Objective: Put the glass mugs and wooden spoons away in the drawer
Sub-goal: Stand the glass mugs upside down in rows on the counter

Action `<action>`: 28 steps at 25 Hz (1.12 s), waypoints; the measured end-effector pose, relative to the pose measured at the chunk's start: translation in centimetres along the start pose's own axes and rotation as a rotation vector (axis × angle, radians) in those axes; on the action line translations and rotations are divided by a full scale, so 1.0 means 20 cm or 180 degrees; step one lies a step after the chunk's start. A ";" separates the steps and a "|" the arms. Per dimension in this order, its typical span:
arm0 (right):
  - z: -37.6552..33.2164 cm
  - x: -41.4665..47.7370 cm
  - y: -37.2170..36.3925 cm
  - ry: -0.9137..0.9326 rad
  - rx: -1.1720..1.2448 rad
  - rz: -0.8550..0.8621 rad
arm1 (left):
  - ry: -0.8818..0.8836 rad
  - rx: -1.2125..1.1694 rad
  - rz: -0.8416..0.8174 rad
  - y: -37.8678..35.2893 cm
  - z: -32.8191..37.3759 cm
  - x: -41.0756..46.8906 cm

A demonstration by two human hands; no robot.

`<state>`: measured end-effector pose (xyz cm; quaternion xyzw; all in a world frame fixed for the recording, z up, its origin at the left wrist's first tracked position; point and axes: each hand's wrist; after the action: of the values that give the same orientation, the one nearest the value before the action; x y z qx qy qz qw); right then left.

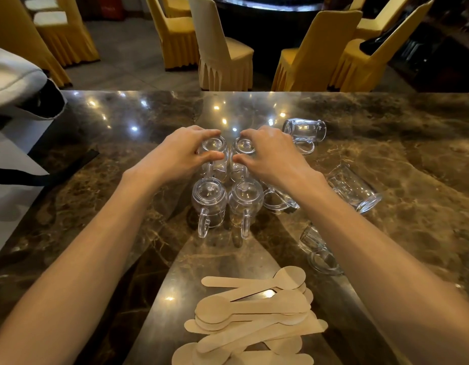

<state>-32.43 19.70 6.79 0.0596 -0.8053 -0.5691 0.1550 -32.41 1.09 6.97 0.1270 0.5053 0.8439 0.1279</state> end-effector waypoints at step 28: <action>0.10 -0.08 0.00 -0.0211 0.0319 0.0366 | -0.0061 0.0068 0.0228 -0.05 0.11 -0.06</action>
<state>-31.48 21.86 5.82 0.0021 -0.8396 -0.5199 0.1575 -30.34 3.03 6.97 0.1544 0.5082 0.8413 0.1011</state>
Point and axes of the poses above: each hand's wrist, its own x-axis towards the middle knuckle, its own y-axis out of the back of the hand, z = x × y, and after that the axes turned 1 degree about -y, right-handed
